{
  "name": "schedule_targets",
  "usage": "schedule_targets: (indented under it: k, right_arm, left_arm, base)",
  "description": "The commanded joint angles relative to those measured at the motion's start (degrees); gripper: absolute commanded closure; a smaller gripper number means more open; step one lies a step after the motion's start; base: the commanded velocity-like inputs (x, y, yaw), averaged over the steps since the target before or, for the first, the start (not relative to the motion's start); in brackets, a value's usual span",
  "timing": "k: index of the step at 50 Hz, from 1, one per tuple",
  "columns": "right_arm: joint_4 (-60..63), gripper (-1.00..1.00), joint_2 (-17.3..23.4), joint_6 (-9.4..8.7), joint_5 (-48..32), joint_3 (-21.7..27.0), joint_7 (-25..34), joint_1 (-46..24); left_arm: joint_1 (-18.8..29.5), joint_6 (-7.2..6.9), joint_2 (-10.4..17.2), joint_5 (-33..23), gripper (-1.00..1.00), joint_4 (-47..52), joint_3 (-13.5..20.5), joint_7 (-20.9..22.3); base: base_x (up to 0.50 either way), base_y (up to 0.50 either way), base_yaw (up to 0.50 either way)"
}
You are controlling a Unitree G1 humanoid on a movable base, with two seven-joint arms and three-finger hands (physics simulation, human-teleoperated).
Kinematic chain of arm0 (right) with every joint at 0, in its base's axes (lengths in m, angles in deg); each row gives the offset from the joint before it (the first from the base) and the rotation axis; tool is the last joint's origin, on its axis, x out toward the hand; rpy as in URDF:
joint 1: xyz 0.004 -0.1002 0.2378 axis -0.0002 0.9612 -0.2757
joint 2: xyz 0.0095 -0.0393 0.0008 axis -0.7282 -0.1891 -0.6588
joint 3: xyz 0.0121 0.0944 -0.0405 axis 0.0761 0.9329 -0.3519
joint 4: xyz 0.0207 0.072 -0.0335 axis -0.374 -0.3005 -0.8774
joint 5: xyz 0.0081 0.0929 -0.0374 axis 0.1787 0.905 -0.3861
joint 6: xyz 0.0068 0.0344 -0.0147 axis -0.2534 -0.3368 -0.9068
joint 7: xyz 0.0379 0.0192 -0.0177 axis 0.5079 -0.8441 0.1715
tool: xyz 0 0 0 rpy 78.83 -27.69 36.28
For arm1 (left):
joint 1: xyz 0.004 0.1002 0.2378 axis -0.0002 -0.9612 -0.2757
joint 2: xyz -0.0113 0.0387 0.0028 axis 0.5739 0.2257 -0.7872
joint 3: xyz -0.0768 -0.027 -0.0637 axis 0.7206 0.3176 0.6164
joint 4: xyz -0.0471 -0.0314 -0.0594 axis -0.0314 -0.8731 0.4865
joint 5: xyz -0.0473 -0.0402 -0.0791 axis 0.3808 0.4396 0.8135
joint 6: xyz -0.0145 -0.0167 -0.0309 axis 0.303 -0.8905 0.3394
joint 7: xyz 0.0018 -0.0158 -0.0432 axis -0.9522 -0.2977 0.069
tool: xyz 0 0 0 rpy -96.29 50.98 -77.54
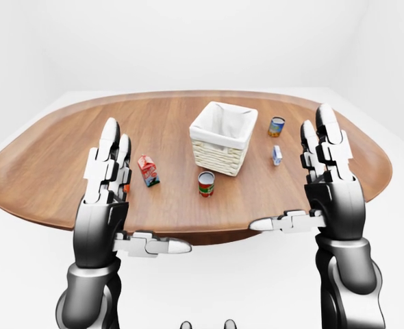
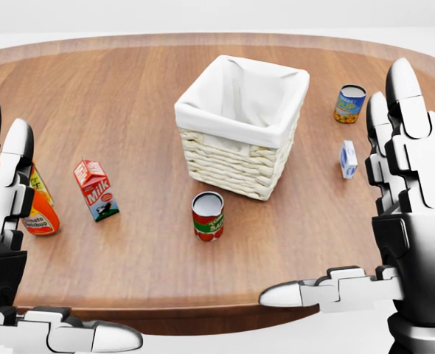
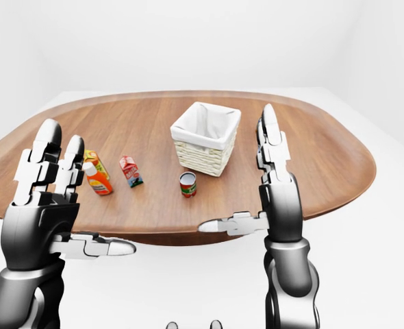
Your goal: Pick the milk and place it in the basket.
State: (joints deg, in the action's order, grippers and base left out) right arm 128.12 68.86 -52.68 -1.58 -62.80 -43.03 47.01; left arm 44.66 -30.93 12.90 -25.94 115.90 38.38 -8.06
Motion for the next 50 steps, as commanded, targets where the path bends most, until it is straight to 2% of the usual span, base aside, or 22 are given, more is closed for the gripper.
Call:
schedule_targets:
  k: [1,50]
  right_arm:
    - [0.42,-1.00,-0.02,0.00,0.03,-0.09,-0.04,0.16]
    - [1.41,-1.00,0.05,0.00,0.62,-0.03,0.02,-0.63]
  left_arm:
    - [-0.20,0.00,-0.02,0.01,-1.00,0.61,-0.10,0.08]
    - [0.15,0.00,0.04,-0.49,-1.00,0.81,-0.80,-0.17]
  base:
    - [0.29,0.00,0.00]
    - [0.28,0.00,0.00]
